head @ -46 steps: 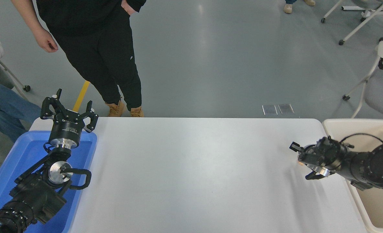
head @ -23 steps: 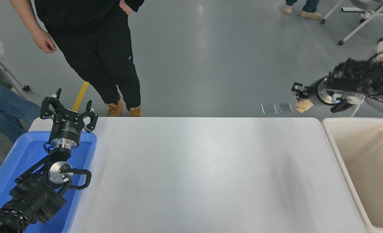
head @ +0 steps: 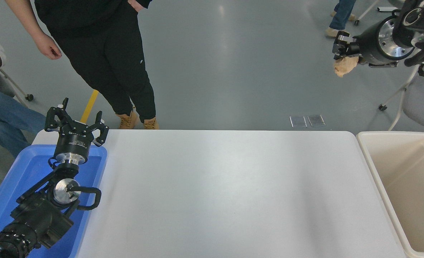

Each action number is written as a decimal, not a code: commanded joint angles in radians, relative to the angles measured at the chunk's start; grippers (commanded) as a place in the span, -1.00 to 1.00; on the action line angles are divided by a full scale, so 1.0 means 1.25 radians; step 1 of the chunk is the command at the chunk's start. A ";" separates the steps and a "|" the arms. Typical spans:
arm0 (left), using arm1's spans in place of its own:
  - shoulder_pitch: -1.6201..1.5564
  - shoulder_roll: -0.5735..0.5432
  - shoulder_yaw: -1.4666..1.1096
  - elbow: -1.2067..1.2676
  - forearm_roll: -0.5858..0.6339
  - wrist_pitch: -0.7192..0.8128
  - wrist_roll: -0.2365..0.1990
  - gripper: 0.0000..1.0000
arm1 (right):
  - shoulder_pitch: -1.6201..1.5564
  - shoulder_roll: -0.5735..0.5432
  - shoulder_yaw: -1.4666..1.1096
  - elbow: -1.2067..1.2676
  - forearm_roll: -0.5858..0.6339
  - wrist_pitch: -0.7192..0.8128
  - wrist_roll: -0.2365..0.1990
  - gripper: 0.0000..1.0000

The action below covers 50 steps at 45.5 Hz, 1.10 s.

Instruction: Pick up paper ball place in dustbin

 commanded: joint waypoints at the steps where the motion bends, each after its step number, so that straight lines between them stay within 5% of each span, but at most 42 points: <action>1: 0.000 0.000 0.000 0.000 0.000 0.000 0.000 0.98 | -0.075 -0.035 -0.009 -0.084 -0.002 -0.013 -0.001 -1.00; 12: 0.000 0.000 0.000 0.000 0.000 0.000 0.000 0.98 | -0.356 -0.046 0.022 -0.396 0.024 -0.038 -0.004 -1.00; 21: 0.000 0.000 0.000 0.000 0.000 0.000 0.000 0.98 | -0.567 -0.044 0.061 -0.580 0.152 -0.076 -0.006 -1.00; 35: 0.000 0.001 0.000 0.000 0.000 0.000 0.000 0.98 | -0.856 -0.003 0.190 -0.644 0.221 -0.219 -0.001 -1.00; 50: 0.000 0.000 0.000 0.000 0.000 0.000 0.000 0.98 | -1.064 0.100 0.367 -0.767 0.222 -0.235 0.001 -1.00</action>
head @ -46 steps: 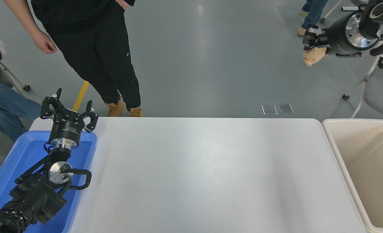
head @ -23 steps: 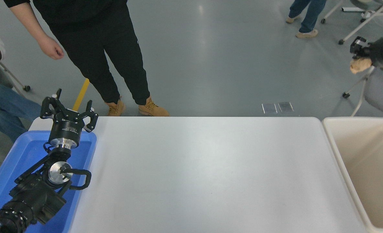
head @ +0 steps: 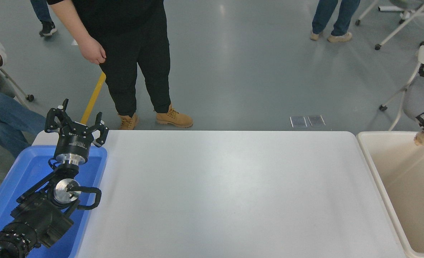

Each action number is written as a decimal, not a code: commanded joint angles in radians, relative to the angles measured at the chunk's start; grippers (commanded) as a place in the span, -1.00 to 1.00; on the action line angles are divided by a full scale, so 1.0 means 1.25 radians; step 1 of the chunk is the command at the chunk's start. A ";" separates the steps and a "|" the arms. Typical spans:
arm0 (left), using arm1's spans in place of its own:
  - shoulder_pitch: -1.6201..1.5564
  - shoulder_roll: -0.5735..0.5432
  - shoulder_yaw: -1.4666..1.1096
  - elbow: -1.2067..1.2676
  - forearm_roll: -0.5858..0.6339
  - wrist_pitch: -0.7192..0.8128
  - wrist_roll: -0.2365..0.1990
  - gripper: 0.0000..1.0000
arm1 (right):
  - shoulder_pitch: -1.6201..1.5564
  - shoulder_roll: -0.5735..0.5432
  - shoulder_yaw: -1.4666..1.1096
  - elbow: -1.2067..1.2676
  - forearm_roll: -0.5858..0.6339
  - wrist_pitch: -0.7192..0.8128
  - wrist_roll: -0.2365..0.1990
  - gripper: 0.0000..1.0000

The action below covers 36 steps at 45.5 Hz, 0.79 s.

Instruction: Pick up paper ball place in dustbin

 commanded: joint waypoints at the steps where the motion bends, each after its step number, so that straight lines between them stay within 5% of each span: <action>1: 0.000 0.001 0.000 0.000 0.000 0.000 0.000 0.98 | -0.152 0.059 0.116 -0.078 0.012 -0.024 0.002 -1.00; 7: 0.000 0.000 0.000 0.000 0.000 0.000 0.000 0.98 | -0.157 0.055 0.127 -0.078 0.013 -0.032 0.002 -1.00; 8: 0.000 0.001 0.000 0.000 0.000 0.000 0.000 0.98 | -0.155 0.054 0.127 -0.078 0.013 -0.033 0.001 -0.83; 11: 0.000 0.000 0.000 0.000 0.000 0.000 0.000 0.98 | -0.155 0.051 0.127 -0.078 0.013 -0.033 0.001 0.27; 20: 0.000 0.000 0.000 0.000 0.000 0.000 0.000 0.98 | -0.153 0.050 0.118 -0.074 0.012 -0.033 0.001 0.95; 36: 0.000 0.001 0.000 0.000 0.000 0.000 0.000 0.98 | -0.007 0.034 0.090 -0.018 0.000 -0.019 0.001 1.00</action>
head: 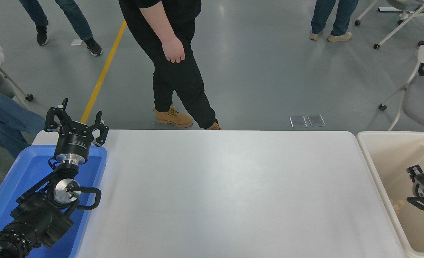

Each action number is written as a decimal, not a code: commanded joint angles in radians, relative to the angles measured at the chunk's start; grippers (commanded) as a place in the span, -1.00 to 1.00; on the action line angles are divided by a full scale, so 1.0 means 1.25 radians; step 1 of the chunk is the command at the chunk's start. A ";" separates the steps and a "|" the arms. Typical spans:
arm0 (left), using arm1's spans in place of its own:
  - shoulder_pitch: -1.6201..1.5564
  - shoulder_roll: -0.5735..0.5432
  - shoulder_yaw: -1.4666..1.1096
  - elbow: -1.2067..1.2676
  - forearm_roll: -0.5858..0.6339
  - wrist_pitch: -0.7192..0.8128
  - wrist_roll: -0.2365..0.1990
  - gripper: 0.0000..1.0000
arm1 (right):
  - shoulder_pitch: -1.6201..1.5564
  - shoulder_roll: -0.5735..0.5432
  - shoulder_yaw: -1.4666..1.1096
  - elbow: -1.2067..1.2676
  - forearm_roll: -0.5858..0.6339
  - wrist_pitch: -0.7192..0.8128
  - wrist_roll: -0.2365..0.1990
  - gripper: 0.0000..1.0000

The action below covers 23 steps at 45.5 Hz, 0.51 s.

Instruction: Pick up paper ball place in dustbin

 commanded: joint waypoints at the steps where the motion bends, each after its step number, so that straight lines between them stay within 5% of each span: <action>1: 0.000 0.000 0.000 0.000 0.000 0.000 0.000 0.98 | 0.119 -0.008 -0.036 0.062 -0.006 0.009 0.000 1.00; 12: 0.000 0.000 0.000 0.000 0.000 0.000 0.000 0.98 | 0.420 -0.013 -0.224 0.319 -0.006 0.026 -0.003 1.00; 23: 0.000 0.001 0.000 0.000 0.000 0.000 0.000 0.98 | 0.682 0.049 -0.350 0.563 -0.008 0.205 -0.009 1.00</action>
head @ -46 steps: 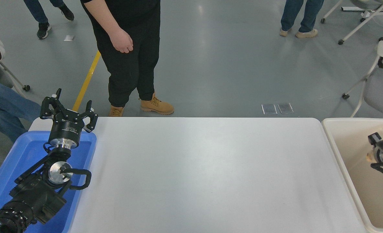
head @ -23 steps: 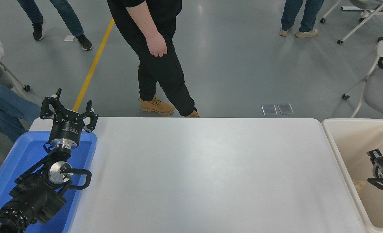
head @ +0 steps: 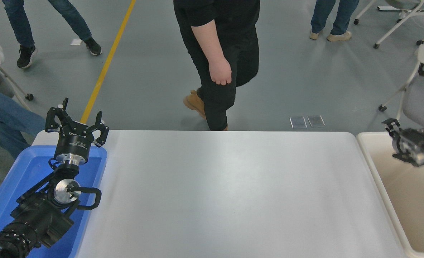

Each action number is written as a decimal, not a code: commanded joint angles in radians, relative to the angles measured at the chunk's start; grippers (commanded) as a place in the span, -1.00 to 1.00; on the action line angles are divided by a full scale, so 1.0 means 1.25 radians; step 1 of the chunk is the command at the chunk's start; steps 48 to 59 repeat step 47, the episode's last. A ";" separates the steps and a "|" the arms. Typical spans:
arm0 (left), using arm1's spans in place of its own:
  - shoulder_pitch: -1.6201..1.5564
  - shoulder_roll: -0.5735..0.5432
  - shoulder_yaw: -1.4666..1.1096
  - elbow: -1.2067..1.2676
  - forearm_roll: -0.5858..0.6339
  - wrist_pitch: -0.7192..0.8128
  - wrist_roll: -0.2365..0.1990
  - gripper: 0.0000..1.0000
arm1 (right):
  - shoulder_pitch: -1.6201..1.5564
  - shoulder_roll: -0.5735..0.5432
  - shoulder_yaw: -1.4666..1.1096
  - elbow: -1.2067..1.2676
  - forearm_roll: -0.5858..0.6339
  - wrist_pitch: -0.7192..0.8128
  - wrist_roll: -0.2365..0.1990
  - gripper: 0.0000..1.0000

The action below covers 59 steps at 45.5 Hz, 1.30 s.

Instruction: Pick up paper ball place in dustbin

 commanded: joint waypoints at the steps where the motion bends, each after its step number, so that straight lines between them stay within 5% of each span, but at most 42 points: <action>1: 0.000 0.000 0.001 0.000 0.000 0.000 0.000 0.98 | 0.259 0.058 -0.119 0.219 -0.002 0.145 -0.004 1.00; 8: 0.000 0.000 0.001 0.001 0.000 0.001 0.000 0.98 | 0.379 0.070 -0.145 0.381 -0.067 0.275 -0.007 1.00; 27: 0.000 0.001 0.001 0.000 0.000 0.001 0.000 0.98 | 0.621 0.065 -0.150 0.725 -0.093 0.349 -0.009 1.00; 59: 0.000 0.000 0.001 0.000 0.000 0.001 0.000 0.98 | 0.726 0.066 -0.096 0.776 -0.080 0.481 -0.007 1.00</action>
